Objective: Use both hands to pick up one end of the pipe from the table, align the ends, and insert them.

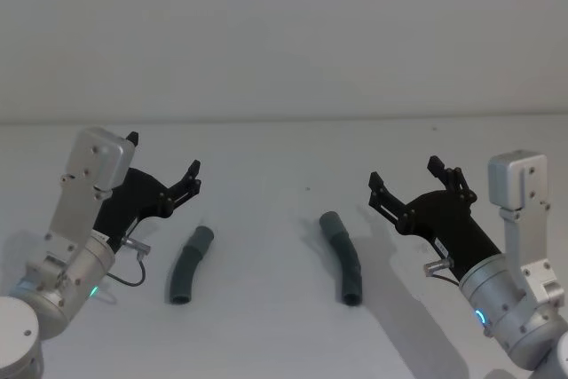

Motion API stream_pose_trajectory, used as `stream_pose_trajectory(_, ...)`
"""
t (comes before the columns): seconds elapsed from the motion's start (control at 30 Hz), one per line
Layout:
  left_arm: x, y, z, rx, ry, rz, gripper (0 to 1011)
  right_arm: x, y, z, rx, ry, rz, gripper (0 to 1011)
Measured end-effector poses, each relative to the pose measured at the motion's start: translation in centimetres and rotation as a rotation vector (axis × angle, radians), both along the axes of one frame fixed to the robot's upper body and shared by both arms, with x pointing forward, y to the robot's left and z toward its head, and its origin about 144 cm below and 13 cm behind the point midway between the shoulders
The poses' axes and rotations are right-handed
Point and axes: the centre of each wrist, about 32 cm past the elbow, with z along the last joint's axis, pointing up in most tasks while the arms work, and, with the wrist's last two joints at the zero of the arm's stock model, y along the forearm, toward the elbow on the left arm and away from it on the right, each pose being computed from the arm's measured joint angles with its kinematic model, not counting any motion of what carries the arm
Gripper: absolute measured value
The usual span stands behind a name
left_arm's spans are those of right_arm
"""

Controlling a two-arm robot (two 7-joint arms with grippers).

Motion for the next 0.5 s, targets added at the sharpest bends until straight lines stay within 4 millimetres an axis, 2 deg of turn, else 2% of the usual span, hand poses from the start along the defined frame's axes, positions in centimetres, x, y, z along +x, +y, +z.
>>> stream_pose_trajectory(0.5, 0.0, 0.0, 0.0, 0.0, 0.0, 0.0, 1001, 0.0, 0.0, 0.0, 0.0, 0.0, 0.0, 1001)
